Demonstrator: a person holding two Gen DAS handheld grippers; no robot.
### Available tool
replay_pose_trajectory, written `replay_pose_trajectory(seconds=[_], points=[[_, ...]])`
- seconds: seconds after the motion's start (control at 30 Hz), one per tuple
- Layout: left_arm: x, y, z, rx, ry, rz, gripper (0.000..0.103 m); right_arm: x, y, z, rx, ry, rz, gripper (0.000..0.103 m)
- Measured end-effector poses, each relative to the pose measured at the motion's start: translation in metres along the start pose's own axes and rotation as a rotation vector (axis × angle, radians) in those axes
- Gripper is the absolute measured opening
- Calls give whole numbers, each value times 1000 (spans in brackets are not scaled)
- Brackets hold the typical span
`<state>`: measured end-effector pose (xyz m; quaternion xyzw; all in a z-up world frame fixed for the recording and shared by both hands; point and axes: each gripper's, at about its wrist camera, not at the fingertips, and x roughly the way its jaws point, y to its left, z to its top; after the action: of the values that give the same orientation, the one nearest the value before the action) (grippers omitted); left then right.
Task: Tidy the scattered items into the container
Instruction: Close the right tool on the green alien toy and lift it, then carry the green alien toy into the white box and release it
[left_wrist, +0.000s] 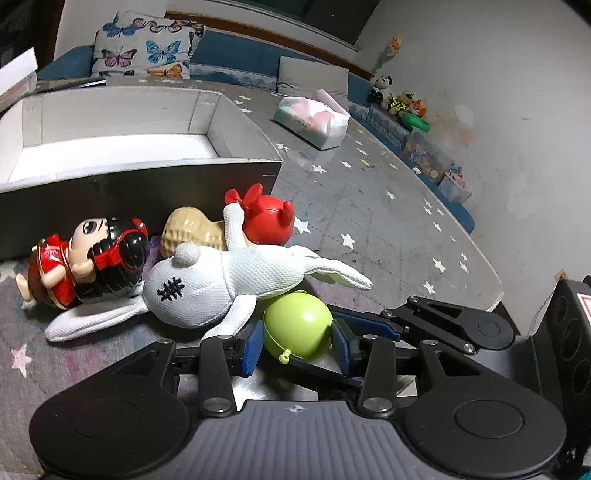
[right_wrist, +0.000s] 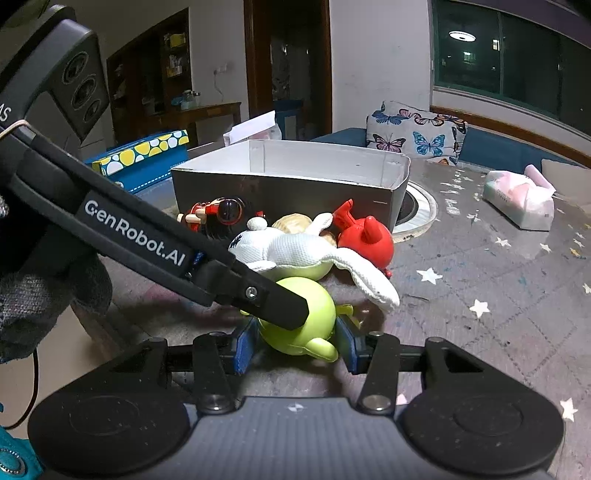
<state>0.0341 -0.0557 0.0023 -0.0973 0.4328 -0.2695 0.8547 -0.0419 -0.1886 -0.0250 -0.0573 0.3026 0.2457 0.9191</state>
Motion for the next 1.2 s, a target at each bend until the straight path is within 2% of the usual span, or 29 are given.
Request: replay_pose_trajectory(seconds=[0.33,0.5,0.67,0.9,1.2], points=[[-21,-11,-11,15,-32,-11,43,-17,7,-2,-16,-29,4,47],[-47,-19,-3,37,-105,-26,42,-35,13,14,-74,-84,-7,47],[-64,-21,20,55,-189,-20,43,-40,11,47,-132,-150,-18,47],[-59,-1,66,29,-243,3,42,-9,-10,94,-183,-183,-8,47],[-23,55,130,-81,-219,-1,43,63,-41,149,-220,-114,13,47]])
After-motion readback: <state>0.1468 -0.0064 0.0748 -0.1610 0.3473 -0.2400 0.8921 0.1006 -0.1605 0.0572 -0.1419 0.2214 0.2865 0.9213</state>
